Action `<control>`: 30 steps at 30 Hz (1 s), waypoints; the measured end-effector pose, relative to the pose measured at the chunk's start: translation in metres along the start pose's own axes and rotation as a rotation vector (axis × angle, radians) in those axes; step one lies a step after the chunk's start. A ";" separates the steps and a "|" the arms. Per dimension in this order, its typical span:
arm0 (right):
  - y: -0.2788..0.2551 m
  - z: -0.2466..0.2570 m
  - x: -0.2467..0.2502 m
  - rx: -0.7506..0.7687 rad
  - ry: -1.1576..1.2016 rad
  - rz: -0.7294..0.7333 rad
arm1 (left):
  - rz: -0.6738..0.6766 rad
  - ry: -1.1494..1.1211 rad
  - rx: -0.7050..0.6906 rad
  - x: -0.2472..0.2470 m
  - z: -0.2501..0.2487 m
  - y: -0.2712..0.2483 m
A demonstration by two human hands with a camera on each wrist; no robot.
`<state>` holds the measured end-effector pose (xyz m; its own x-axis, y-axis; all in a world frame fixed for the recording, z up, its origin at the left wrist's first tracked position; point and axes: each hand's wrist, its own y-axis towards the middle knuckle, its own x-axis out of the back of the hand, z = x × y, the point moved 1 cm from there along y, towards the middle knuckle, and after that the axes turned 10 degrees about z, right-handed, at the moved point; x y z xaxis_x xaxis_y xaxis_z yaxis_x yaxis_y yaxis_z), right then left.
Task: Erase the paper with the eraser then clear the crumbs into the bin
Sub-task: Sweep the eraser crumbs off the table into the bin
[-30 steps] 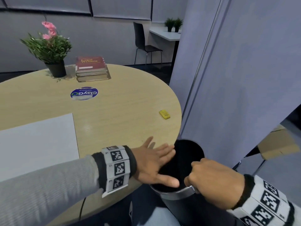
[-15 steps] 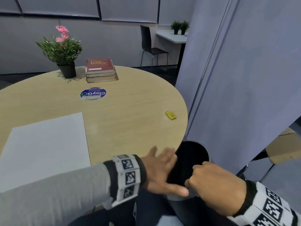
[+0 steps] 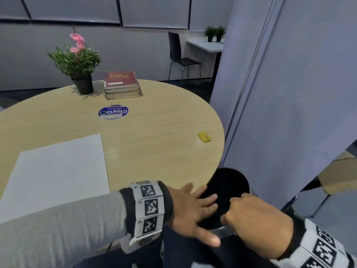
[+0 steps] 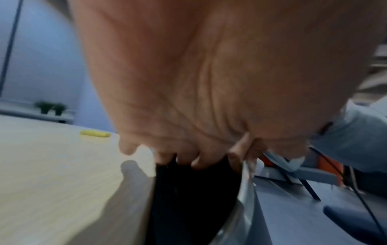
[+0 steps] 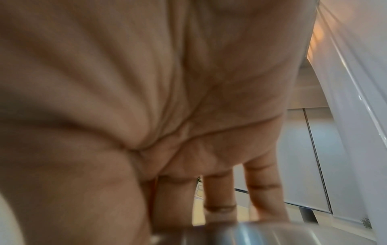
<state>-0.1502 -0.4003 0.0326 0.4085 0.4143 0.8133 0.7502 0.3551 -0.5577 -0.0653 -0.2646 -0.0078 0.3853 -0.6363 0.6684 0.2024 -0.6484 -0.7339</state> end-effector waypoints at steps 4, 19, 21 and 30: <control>-0.001 0.000 0.000 0.014 -0.013 0.008 | -0.181 -0.001 0.198 0.009 0.031 -0.001; 0.005 0.000 -0.010 0.023 -0.057 0.100 | -0.093 -0.270 0.728 -0.025 0.110 -0.069; 0.006 0.000 -0.009 0.026 -0.043 0.085 | -0.050 -0.309 0.858 -0.042 0.129 -0.072; 0.010 0.004 -0.008 0.037 -0.034 0.114 | -0.040 -0.270 0.172 -0.012 -0.008 0.003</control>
<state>-0.1483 -0.3965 0.0195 0.4721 0.4815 0.7384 0.6800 0.3342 -0.6527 -0.0761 -0.2623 -0.0174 0.5945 -0.4627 0.6576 0.3627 -0.5756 -0.7329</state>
